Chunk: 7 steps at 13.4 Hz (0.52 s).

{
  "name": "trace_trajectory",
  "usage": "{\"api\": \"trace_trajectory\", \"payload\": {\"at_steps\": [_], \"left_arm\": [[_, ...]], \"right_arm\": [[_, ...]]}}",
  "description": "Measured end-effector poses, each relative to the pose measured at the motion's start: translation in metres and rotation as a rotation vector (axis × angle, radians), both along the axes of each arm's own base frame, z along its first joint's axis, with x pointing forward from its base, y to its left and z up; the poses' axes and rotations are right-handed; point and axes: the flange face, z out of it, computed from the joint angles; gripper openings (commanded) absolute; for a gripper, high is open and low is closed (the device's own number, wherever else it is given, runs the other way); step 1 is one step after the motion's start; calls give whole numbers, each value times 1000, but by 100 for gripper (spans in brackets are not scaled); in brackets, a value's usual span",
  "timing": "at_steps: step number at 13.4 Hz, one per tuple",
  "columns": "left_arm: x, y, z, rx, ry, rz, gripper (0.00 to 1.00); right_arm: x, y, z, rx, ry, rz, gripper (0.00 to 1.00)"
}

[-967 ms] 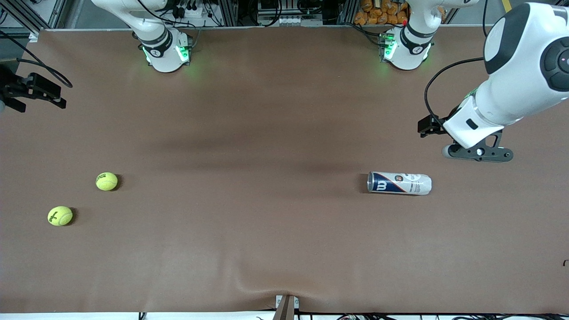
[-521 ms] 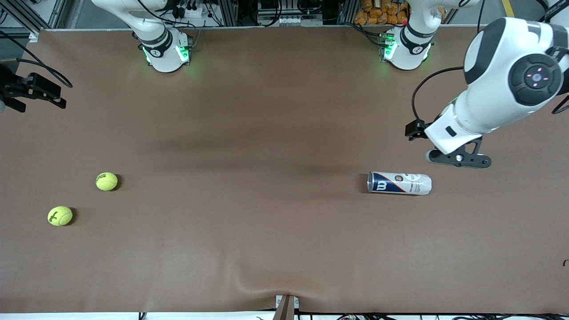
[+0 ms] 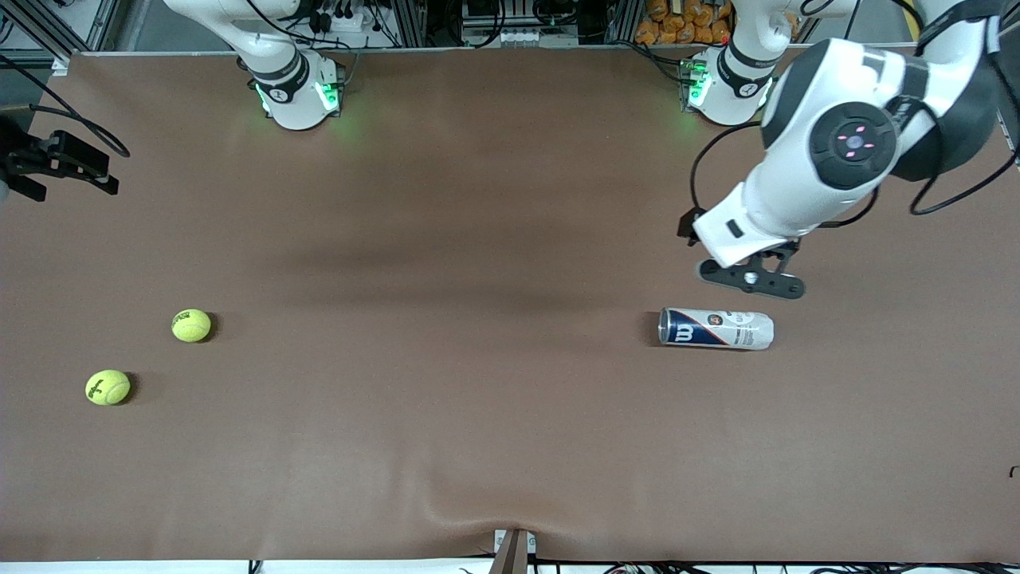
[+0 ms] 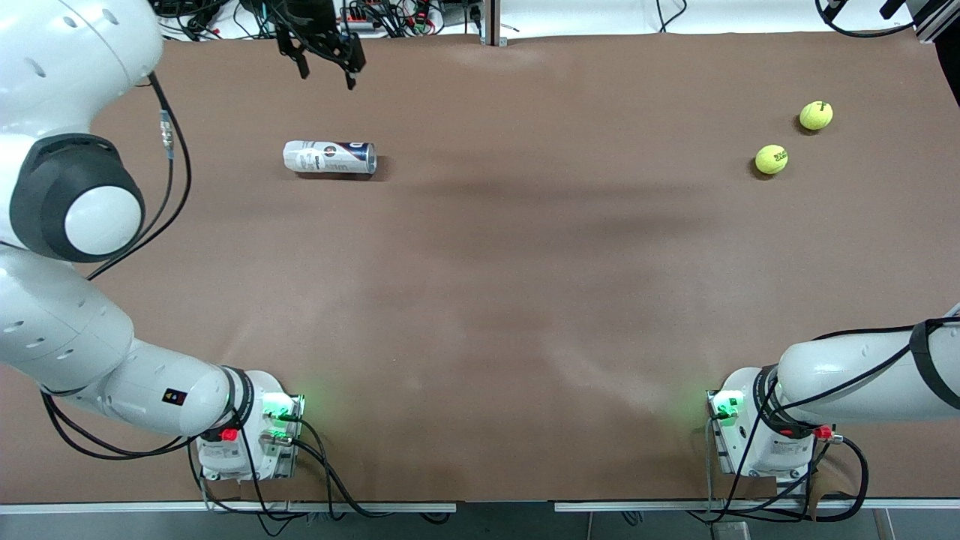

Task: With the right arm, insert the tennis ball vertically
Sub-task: 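Lower the open left gripper over the can's closed end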

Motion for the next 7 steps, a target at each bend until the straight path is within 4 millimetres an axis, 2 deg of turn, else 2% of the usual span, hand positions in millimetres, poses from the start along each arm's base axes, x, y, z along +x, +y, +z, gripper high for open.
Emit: {"api": "trace_trajectory", "payload": {"at_steps": [2,7], "left_arm": [[-3,-18,-17,13,20,-32,100],[-3,-42,-65,143,31,-129,100]], "right_arm": [[0,0,0,0,0,0,100],[0,0,0,1,0,0,100]]}}
